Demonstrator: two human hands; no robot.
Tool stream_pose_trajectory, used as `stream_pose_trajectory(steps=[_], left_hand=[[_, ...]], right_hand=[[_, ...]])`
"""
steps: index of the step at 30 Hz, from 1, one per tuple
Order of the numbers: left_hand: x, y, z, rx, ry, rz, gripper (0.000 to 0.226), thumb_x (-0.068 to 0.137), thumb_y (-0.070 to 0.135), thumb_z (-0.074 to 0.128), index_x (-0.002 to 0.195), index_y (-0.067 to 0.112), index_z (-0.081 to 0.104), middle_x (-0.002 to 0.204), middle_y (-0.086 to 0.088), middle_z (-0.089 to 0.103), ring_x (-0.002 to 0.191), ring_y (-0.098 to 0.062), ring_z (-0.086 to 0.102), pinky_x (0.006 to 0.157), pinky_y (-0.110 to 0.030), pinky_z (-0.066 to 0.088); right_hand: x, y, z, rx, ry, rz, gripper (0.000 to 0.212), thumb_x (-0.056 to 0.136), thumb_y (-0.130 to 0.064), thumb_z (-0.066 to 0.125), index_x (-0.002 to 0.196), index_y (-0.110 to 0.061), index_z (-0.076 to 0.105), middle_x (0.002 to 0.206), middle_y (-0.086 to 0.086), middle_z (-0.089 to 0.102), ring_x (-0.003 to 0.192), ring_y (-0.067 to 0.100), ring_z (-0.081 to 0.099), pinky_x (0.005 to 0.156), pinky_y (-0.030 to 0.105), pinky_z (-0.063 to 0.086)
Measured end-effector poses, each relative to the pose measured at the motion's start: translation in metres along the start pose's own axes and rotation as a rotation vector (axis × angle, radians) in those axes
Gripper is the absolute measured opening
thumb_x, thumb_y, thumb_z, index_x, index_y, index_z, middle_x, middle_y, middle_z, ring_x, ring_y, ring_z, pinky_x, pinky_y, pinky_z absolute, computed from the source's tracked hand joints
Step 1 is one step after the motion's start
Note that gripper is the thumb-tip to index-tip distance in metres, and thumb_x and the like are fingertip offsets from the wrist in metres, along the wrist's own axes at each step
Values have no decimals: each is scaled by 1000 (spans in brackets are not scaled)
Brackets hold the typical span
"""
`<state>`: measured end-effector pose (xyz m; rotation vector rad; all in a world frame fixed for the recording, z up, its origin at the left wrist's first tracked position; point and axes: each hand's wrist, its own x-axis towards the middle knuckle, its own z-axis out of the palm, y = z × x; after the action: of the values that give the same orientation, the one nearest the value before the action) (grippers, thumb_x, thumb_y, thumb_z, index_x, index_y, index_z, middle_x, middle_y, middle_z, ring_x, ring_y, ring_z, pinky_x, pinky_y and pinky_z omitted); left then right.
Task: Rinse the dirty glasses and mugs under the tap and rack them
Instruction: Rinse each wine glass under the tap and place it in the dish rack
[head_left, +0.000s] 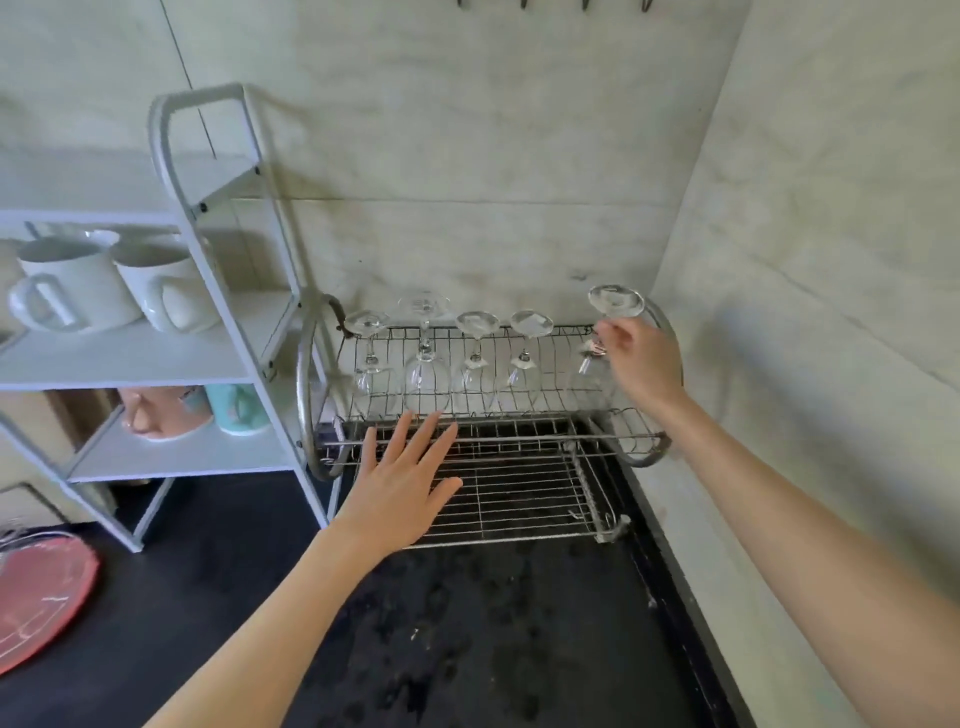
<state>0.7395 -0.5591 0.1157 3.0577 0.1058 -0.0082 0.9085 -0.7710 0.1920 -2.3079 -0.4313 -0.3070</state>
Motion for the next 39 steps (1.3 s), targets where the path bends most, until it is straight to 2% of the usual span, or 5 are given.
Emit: stream_pose_trajectory(steps=[2,7,18,29,39], left_hand=[[2,1,6,6,-6,-28,77,78,67,-6,146,32,-9,150,7,-20,140,-22,-22,111,-48,-13],[-1,1,16,9,55,-34,87,65,75,-28,140,35,-12,150,8,-16,139,-22,-19,108,-43,-18],[-1,0,28,79,140,-59,63,89,54,25,146,28,20,151,0,21,139,-26,17,109,-53,12],[-3,0,24,61,111,-74,69,81,63,8,144,39,-5,155,8,-6,141,-19,-12,110,-43,-15],[-2,4,16,47,42,-98,72,71,66,-3,136,43,-20,149,13,-20,137,-13,-22,108,-40,-21]], right_hand=[[19,14,14,-8,-67,14,32,99,-23,44,117,-3,61,110,11,67,75,14,59,62,-2,34],[38,43,45,0,-163,28,33,100,-25,41,116,-4,61,112,12,66,102,25,63,82,25,43],[49,55,67,9,-220,-43,33,99,-25,42,117,-3,60,112,10,66,90,14,59,75,21,39],[47,64,69,87,-217,-16,31,99,-24,42,116,-4,59,111,10,64,104,21,59,79,22,39],[50,68,65,40,-231,-88,28,100,-21,40,107,-4,62,100,10,64,82,15,56,72,24,41]])
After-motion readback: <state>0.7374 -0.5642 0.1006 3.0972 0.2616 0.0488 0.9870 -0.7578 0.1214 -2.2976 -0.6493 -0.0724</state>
